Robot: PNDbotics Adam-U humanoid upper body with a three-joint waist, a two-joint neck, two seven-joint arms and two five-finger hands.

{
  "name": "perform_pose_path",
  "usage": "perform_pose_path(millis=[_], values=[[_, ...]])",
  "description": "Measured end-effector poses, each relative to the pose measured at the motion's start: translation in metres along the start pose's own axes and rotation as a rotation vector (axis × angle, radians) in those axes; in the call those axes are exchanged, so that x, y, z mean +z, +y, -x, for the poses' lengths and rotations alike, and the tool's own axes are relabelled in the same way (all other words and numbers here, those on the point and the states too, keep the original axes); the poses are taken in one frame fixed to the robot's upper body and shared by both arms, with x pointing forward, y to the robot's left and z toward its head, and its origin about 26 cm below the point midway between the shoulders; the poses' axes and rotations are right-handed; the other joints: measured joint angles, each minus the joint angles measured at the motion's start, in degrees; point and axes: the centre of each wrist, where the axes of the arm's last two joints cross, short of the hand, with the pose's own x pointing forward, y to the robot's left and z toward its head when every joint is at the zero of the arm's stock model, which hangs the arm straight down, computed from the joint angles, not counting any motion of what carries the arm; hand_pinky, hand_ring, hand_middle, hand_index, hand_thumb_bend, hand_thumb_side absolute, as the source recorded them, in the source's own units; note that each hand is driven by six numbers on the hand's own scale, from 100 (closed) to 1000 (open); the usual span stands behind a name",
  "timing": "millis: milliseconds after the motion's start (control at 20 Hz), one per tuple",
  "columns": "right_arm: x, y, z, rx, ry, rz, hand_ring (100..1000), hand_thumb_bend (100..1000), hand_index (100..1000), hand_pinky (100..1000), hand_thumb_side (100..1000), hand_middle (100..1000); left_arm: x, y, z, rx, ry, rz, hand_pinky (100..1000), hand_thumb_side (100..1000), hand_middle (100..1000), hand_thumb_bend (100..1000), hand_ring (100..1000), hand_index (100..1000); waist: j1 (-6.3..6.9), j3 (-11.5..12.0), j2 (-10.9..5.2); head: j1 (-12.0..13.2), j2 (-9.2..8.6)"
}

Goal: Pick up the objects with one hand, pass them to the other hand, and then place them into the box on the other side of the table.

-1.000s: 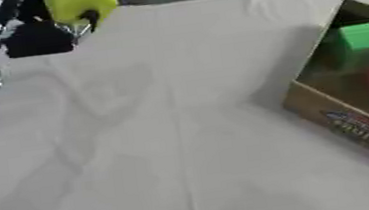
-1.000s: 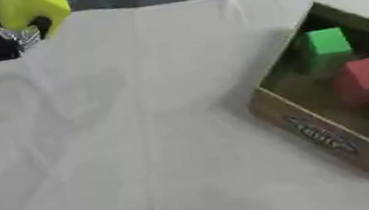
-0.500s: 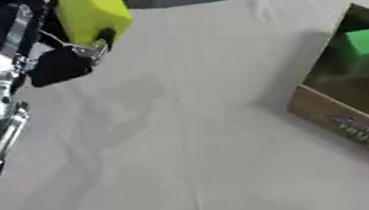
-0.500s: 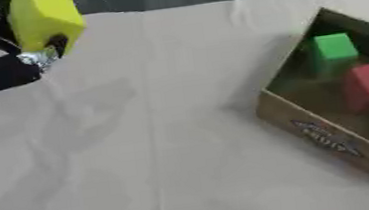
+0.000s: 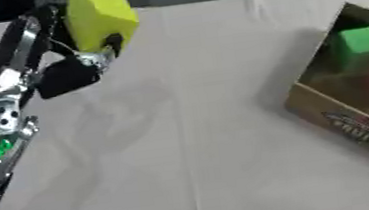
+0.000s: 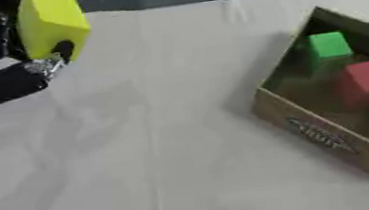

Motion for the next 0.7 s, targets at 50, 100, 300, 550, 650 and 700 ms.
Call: perform_pose_path(millis=[50,100,300,550,650,700], values=[[0.0,0.0,0.0,0.0,0.0,0.0,766,100,817,1000,708,777,0.0,-0.001,0.0,0.004,-0.003,0.007,600,358,421,100,542,492,-0.08,0.0,0.0,-0.3,0.02],[0.0,0.0,0.0,0.0,0.0,0.0,766,100,817,1000,708,776,0.001,-0.003,0.0,0.01,-0.007,0.013,600,361,421,100,542,491,-0.1,0.0,0.0,-0.6,0.03],[0.0,0.0,0.0,0.0,0.002,0.002,765,100,816,1000,709,776,0.002,-0.008,-0.001,0.03,-0.022,0.034,598,376,418,100,540,487,-0.1,0.0,0.0,-2.0,0.05],[0.0,0.0,0.0,-0.001,0.003,0.003,765,100,816,1000,712,776,0.004,-0.016,-0.001,0.064,-0.032,0.07,596,396,413,100,536,484,-0.12,-0.1,0.0,-3.2,0.09],[0.0,0.0,0.0,-0.001,0.003,0.003,765,100,816,1000,712,776,0.005,-0.019,-0.002,0.076,-0.037,0.079,595,398,411,100,535,483,-0.25,-0.2,0.0,-3.6,0.15],[0.0,0.0,0.0,-0.001,0.003,0.003,765,100,816,1000,712,776,0.005,-0.02,-0.003,0.081,-0.039,0.082,595,400,411,100,535,482,-0.36,-0.2,0.0,-3.7,0.29]])
